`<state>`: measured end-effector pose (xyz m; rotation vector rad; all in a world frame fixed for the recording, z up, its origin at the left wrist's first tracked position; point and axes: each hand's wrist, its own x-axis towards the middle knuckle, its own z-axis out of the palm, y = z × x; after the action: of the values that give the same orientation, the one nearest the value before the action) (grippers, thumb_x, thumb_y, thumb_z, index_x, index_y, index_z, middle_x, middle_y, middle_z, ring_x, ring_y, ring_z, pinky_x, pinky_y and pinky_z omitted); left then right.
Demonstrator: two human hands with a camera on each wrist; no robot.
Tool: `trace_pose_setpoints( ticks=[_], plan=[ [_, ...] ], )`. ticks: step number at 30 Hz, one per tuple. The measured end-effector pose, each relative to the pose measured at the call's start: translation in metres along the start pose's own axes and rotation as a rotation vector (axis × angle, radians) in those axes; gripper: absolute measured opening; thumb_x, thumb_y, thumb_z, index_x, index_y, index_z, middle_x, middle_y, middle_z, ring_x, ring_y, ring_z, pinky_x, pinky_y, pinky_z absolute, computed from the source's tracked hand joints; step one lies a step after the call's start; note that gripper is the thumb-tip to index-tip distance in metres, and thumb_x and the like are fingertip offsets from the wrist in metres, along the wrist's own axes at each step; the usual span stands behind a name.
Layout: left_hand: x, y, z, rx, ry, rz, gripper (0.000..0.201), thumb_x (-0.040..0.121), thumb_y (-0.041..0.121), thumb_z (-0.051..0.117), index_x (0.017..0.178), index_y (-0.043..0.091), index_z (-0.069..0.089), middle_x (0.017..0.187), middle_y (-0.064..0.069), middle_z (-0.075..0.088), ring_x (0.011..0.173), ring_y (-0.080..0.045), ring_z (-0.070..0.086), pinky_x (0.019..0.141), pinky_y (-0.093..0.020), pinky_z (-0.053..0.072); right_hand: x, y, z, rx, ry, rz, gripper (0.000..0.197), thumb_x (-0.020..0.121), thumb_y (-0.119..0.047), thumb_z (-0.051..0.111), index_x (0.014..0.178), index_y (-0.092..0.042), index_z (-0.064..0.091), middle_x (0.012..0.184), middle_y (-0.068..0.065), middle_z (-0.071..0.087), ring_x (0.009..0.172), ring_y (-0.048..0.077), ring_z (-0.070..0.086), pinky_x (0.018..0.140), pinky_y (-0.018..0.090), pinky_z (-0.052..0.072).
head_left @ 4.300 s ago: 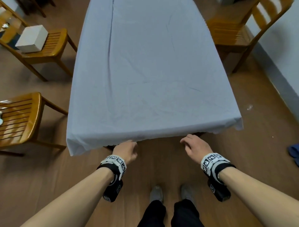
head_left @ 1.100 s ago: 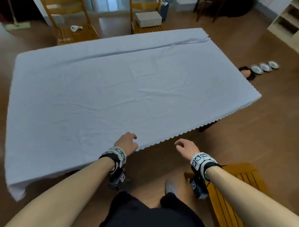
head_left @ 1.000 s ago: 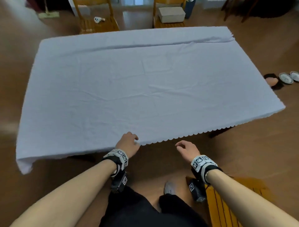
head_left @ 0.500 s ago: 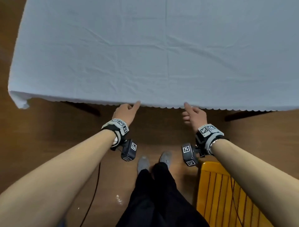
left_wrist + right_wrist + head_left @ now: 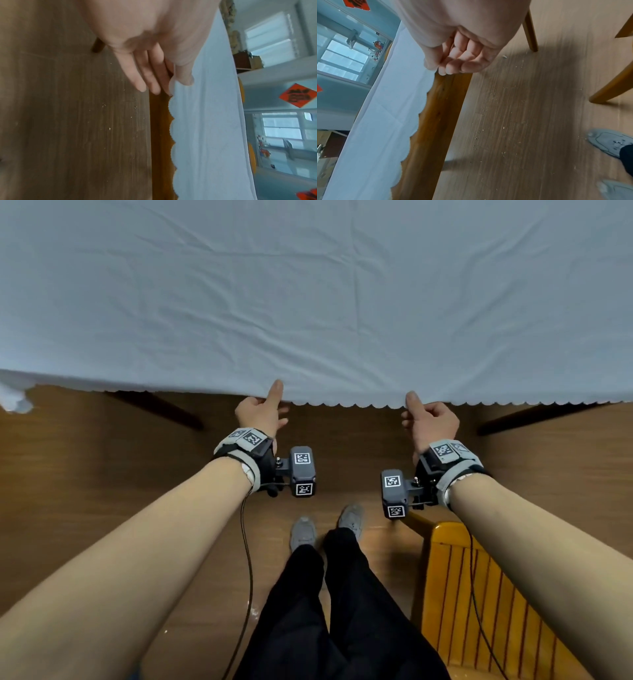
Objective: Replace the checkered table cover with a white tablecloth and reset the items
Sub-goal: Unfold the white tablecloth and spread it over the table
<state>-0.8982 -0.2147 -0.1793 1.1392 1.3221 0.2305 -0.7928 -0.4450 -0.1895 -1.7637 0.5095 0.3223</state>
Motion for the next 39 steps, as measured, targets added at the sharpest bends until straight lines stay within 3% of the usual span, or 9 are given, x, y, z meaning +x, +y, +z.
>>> trace_pose_setpoints(
  ticks=[3, 7, 11, 19, 28, 34, 39],
  plan=[
    [-0.004, -0.012, -0.004, -0.106, -0.003, -0.068, 0.042, 0.085, 0.032, 0.076, 0.112, 0.004, 0.060, 0.102, -0.008, 0.071, 0.081, -0.011, 0.073, 0.065, -0.028, 0.060, -0.008, 0.008, -0.004, 0.029, -0.002, 0.022, 0.029, 0.090, -0.028, 0.072, 0.072, -0.012, 0.055, 0.067, 0.006, 0.067, 0.053, 0.012, 0.058, 0.062, 0.029, 0.051],
    [-0.007, -0.043, -0.012, -0.188, -0.019, -0.130, 0.024, 0.088, 0.023, 0.074, 0.099, 0.006, 0.061, 0.092, -0.007, 0.070, 0.077, -0.011, 0.071, 0.061, -0.025, 0.058, -0.017, 0.035, -0.010, 0.037, -0.007, 0.080, 0.027, 0.093, -0.029, 0.069, 0.077, -0.012, 0.055, 0.068, 0.004, 0.063, 0.050, 0.009, 0.056, 0.055, 0.024, 0.049],
    [0.001, -0.075, -0.018, -0.240, -0.017, -0.150, 0.023, 0.088, 0.020, 0.073, 0.102, 0.006, 0.061, 0.088, -0.004, 0.068, 0.074, -0.010, 0.069, 0.060, -0.024, 0.056, -0.019, 0.064, -0.009, 0.063, -0.037, 0.128, 0.023, 0.095, -0.027, 0.067, 0.082, -0.012, 0.056, 0.072, 0.005, 0.064, 0.054, 0.009, 0.057, 0.051, 0.019, 0.049],
    [0.032, -0.116, -0.016, -0.169, -0.045, -0.105, 0.024, 0.088, 0.023, 0.072, 0.104, 0.006, 0.064, 0.091, -0.005, 0.071, 0.077, -0.008, 0.068, 0.065, -0.024, 0.057, 0.006, 0.105, 0.004, 0.086, -0.062, 0.142, 0.024, 0.096, -0.028, 0.065, 0.080, -0.012, 0.057, 0.070, 0.002, 0.063, 0.055, 0.009, 0.057, 0.054, 0.022, 0.050],
    [0.034, -0.114, -0.007, -0.046, -0.014, -0.110, 0.020, 0.090, 0.025, 0.070, 0.099, 0.007, 0.069, 0.093, -0.004, 0.075, 0.076, -0.007, 0.068, 0.059, -0.021, 0.056, 0.012, 0.111, 0.004, 0.023, -0.093, 0.150, 0.025, 0.099, -0.028, 0.060, 0.081, -0.011, 0.058, 0.068, 0.003, 0.060, 0.051, 0.011, 0.056, 0.050, 0.021, 0.049],
    [0.022, -0.097, -0.008, 0.065, -0.063, -0.230, 0.013, 0.096, 0.025, 0.063, 0.106, 0.017, 0.063, 0.100, -0.003, 0.073, 0.093, -0.015, 0.070, 0.081, -0.034, 0.059, 0.019, 0.108, 0.001, 0.080, -0.050, 0.311, 0.010, 0.101, -0.016, 0.054, 0.100, -0.009, 0.061, 0.065, 0.006, 0.065, 0.043, 0.012, 0.053, 0.041, 0.021, 0.047],
    [0.000, -0.074, 0.003, 0.267, -0.154, -0.164, 0.018, 0.094, 0.016, 0.060, 0.112, 0.015, 0.063, 0.100, -0.005, 0.072, 0.087, -0.014, 0.067, 0.066, -0.026, 0.055, 0.024, 0.088, -0.027, 0.057, 0.015, 0.358, 0.011, 0.100, -0.009, 0.049, 0.100, -0.010, 0.060, 0.067, 0.008, 0.063, 0.036, 0.010, 0.050, 0.038, 0.019, 0.044]
  ],
)
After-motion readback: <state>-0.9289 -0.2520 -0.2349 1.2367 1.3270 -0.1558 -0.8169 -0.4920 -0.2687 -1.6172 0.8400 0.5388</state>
